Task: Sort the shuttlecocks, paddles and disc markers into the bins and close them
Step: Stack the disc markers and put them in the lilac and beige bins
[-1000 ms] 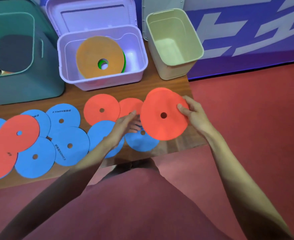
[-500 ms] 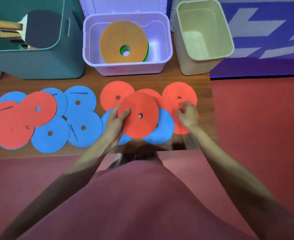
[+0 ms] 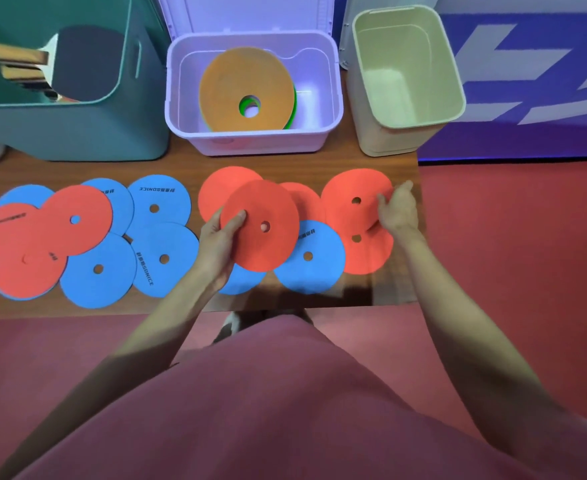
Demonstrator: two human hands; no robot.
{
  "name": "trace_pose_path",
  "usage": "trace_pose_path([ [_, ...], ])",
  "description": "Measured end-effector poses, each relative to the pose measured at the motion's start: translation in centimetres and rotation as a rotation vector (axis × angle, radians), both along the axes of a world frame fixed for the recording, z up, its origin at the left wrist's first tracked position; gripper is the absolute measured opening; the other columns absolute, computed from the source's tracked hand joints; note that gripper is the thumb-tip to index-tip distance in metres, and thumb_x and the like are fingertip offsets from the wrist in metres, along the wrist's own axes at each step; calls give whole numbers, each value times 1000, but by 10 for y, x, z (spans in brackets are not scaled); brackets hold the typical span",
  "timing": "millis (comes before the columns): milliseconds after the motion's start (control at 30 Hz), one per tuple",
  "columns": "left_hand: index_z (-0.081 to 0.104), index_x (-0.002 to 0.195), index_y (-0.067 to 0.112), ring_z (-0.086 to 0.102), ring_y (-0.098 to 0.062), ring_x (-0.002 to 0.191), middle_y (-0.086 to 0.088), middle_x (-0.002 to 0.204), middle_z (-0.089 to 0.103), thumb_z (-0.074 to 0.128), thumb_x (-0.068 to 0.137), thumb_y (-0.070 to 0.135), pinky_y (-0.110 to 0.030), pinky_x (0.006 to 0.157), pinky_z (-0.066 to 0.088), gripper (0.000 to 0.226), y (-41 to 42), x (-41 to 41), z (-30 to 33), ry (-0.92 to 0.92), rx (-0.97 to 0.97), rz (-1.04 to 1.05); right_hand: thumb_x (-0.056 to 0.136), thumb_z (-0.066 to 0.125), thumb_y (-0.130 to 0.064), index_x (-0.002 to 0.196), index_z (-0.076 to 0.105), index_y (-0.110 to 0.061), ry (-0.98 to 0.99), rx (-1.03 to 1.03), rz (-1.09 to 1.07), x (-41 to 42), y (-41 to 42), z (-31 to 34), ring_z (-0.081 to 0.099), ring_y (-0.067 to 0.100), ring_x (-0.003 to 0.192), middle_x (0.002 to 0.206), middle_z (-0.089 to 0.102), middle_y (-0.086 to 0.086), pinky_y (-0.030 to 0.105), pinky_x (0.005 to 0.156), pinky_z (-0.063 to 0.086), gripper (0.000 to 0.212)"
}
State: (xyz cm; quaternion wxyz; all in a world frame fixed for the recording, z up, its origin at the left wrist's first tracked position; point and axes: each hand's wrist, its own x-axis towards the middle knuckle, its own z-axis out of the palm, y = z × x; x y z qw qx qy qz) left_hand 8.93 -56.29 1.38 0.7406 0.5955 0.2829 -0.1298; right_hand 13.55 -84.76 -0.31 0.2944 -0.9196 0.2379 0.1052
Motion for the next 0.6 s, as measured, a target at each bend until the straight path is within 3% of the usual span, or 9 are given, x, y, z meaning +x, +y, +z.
trace_pose_path([
  [67, 58, 123, 0, 64, -20, 100, -15, 116, 65, 55, 95, 11, -34, 89, 51, 30, 0, 2, 3, -9, -12, 6, 95, 49, -15, 123, 49, 3, -54, 11, 56, 0, -4, 3, 54, 40, 113, 119, 58, 26, 40, 90, 41, 33],
  [167, 58, 124, 3, 66, -17, 93, -10, 111, 67, 56, 95, 13, -28, 76, 54, 31, -1, 7, 7, 23, -33, 21, 95, 47, -14, 119, 55, -5, -328, 30, 103, -8, -4, 14, 61, 37, 94, 102, 67, 19, 37, 75, 42, 26],
  [267, 55, 130, 4, 64, -17, 79, -15, 112, 67, 55, 96, 18, -29, 54, 56, 37, -5, 12, 17, 68, -70, 18, 94, 47, -15, 111, 57, -15, -598, 419, 52, -22, 9, 32, 62, 20, 85, 96, 66, 2, 35, 76, 47, 20],
  [333, 53, 131, 4, 63, -11, 61, -10, 92, 71, 54, 97, 22, -47, 64, 54, 38, -12, 13, 25, 104, -78, 3, 92, 49, -14, 105, 57, -22, -581, 693, 9, -28, 23, 41, 59, 5, 77, 90, 64, -8, 25, 69, 47, 17],
  [400, 53, 131, 3, 61, -7, 52, -11, 84, 73, 51, 98, 23, -44, 76, 53, 38, -18, 15, 28, 105, -94, -16, 94, 51, -10, 105, 55, -19, -469, 836, -1, -34, 40, 42, 56, -7, 64, 75, 63, -18, 12, 57, 44, 14],
  [467, 58, 125, 9, 68, -9, 73, -9, 102, 73, 47, 100, 24, -40, 90, 53, 32, -22, 15, 28, 73, -141, -32, 97, 47, -4, 106, 51, -13, -366, 874, 62, -40, 57, 34, 53, -8, 54, 64, 60, -22, 6, 49, 39, 13],
  [533, 62, 114, 16, 67, -14, 92, 1, 101, 73, 41, 101, 29, -36, 84, 54, 28, -23, 15, 24, 87, -221, -18, 98, 46, -3, 105, 48, -7, -297, 891, 109, -46, 73, 25, 50, -7, 49, 60, 58, -21, 7, 45, 37, 10],
  [600, 63, 113, 18, 68, -17, 97, 1, 102, 73, 38, 101, 36, -34, 82, 56, 33, -23, 13, 23, 118, -340, 16, 97, 47, -3, 106, 49, -5, -273, 867, 100, -48, 83, 17, 53, -1, 55, 71, 60, -12, 10, 46, 40, 10],
])
